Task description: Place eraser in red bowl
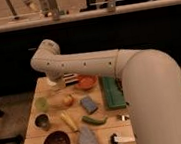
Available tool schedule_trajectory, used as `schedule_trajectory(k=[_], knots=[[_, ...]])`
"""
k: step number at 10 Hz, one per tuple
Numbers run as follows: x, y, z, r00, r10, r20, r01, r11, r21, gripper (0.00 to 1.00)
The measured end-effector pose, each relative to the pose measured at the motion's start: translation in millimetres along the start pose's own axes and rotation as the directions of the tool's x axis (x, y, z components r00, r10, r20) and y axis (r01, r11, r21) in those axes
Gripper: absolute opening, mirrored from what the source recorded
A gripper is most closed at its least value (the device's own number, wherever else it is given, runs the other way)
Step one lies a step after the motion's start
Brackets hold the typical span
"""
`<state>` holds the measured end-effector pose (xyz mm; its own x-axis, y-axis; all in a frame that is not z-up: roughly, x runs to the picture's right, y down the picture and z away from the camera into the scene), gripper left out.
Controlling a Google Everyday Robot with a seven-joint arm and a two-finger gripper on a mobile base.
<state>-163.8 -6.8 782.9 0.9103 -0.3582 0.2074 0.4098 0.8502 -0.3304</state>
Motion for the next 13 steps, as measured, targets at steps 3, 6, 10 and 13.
schedule_trajectory(k=[3,6,10,13], knots=[[17,-12,4,0.999,0.036,-0.026,-0.036,0.999,0.006,0.0],[26,-19,12,0.994,0.111,0.013,-0.111,0.994,-0.006,0.0],[40,-30,23,0.965,0.219,0.146,-0.217,0.976,-0.031,0.0],[57,-34,32,0.915,0.308,0.259,-0.306,0.951,-0.05,0.0]])
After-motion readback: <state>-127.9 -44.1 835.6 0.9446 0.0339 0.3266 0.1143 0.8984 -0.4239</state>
